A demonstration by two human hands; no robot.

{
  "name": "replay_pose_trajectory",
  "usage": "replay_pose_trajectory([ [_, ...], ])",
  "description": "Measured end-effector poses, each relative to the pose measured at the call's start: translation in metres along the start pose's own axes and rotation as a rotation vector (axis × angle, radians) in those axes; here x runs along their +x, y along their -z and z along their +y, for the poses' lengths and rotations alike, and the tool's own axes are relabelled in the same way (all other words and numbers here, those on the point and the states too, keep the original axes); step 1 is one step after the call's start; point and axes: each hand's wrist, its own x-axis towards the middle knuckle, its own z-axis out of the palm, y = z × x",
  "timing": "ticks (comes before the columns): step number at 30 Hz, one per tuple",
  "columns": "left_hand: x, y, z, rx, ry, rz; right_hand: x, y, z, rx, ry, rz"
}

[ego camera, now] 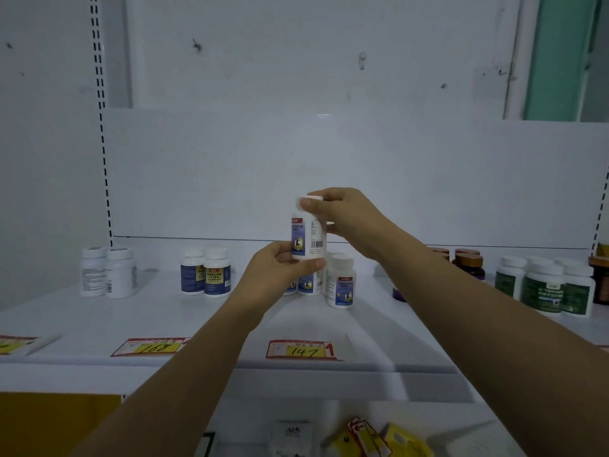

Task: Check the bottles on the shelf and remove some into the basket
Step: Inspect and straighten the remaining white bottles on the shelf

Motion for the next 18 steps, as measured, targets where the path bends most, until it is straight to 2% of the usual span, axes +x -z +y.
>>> replay_pose_trajectory([
  [3,0.0,0.002,0.0,0.012,-0.043,-0.011,-0.005,-0.001,0.001,0.058,0.033,-0.002],
  [6,0.005,0.005,0.004,-0.065,-0.109,0.009,-0.016,-0.008,-0.003,0.028,0.162,0.005],
  [9,0.013,0.01,0.014,0.044,-0.23,0.097,-0.03,-0.016,-0.008,-0.186,0.37,0.048],
  [13,0.022,0.015,0.026,0.191,-0.424,0.18,-0.042,-0.023,0.001,-0.424,0.729,0.218],
  [16,0.025,0.017,0.027,0.249,-0.463,0.169,-0.043,-0.022,0.005,-0.42,0.791,0.291],
  [18,0.026,0.02,0.028,0.2,-0.437,0.126,-0.043,-0.02,0.001,-0.371,0.743,0.289],
])
